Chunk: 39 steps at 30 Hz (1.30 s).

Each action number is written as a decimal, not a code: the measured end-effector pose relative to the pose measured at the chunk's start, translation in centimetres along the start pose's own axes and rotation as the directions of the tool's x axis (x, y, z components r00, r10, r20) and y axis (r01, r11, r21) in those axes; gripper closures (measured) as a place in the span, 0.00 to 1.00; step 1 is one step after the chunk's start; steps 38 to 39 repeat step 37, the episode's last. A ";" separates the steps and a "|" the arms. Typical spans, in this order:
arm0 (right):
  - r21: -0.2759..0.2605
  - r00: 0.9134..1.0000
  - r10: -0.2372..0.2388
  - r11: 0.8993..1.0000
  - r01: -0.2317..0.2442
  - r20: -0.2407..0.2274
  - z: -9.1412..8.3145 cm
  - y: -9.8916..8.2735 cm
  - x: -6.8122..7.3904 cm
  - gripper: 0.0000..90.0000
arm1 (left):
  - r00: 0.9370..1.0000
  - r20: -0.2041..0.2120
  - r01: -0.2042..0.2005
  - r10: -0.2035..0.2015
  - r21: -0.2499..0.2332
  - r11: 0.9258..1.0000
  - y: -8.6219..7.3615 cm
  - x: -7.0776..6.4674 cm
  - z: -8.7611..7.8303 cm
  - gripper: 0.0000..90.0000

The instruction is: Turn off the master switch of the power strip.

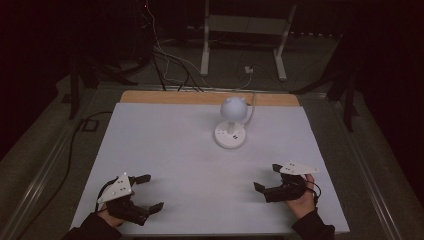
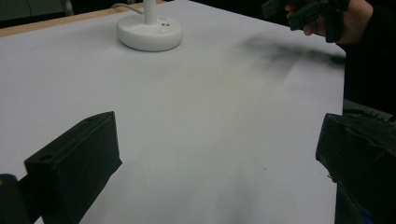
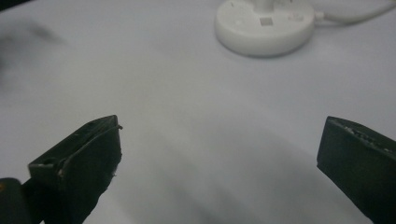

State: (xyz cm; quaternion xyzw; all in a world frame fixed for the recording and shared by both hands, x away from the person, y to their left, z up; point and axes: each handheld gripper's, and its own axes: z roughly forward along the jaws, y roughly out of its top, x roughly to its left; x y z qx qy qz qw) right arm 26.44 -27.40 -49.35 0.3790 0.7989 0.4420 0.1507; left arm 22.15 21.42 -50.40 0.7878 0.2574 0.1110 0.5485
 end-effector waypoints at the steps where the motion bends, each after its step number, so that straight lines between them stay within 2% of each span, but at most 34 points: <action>1: 0.002 1.000 -0.004 1.000 0.004 -0.004 -0.1 -0.3 0.0 0.00 | 1.000 0.000 0.000 0.000 0.000 1.000 0.0 0.0 0.0 0.00; 2: 0.000 1.000 -0.011 1.000 0.011 -0.013 -0.2 -0.6 -0.1 0.00 | 1.000 0.000 -0.001 0.001 0.000 1.000 0.0 0.0 0.0 0.00; 5: 0.018 0.999 -0.039 0.999 0.039 -0.002 -0.4 -1.4 -0.3 0.00 | 1.000 0.000 -0.001 0.001 0.001 1.000 0.0 0.0 0.0 0.00; 9: 0.049 0.999 -0.044 0.998 0.045 -0.012 -0.6 -2.4 -0.5 0.00 | 1.000 0.000 -0.002 0.002 0.001 1.000 0.0 0.0 0.0 0.00; 12: 0.051 0.999 -0.043 0.998 0.043 -0.010 -1.0 -2.9 -0.6 0.00 | 1.000 0.003 -0.006 0.006 0.001 1.000 0.0 -0.1 0.0 0.00; 15: 0.056 0.999 -0.035 0.998 0.036 -0.007 -1.5 -3.6 -0.8 0.00 | 1.000 0.005 -0.006 0.006 0.002 1.000 0.0 -0.1 0.0 0.00; 21: 0.056 1.000 0.015 0.998 -0.016 0.023 -2.5 -4.6 -1.5 0.00 | 1.000 0.006 -0.008 0.008 0.003 1.000 0.0 -0.1 0.0 0.00; 25: 0.042 0.998 0.051 0.998 -0.053 0.039 -2.8 -4.7 -2.1 0.00 | 1.000 0.005 -0.004 0.004 0.003 1.000 0.0 -0.1 0.0 0.00; 27: 0.050 0.998 0.047 0.998 -0.049 0.049 -2.6 -4.7 -2.2 0.00 | 1.000 0.004 -0.005 0.005 0.002 1.000 0.0 -0.1 0.0 0.00; 34: 0.058 0.999 0.019 0.998 -0.021 0.033 -2.1 -4.4 -1.8 0.00 | 1.000 0.006 -0.006 0.006 0.004 1.000 0.0 -0.1 0.1 0.00; 39: 0.060 0.999 0.017 0.998 -0.019 0.031 -2.0 -4.4 -1.7 0.00 | 1.000 0.006 -0.003 0.003 0.002 1.000 0.0 0.0 0.1 0.00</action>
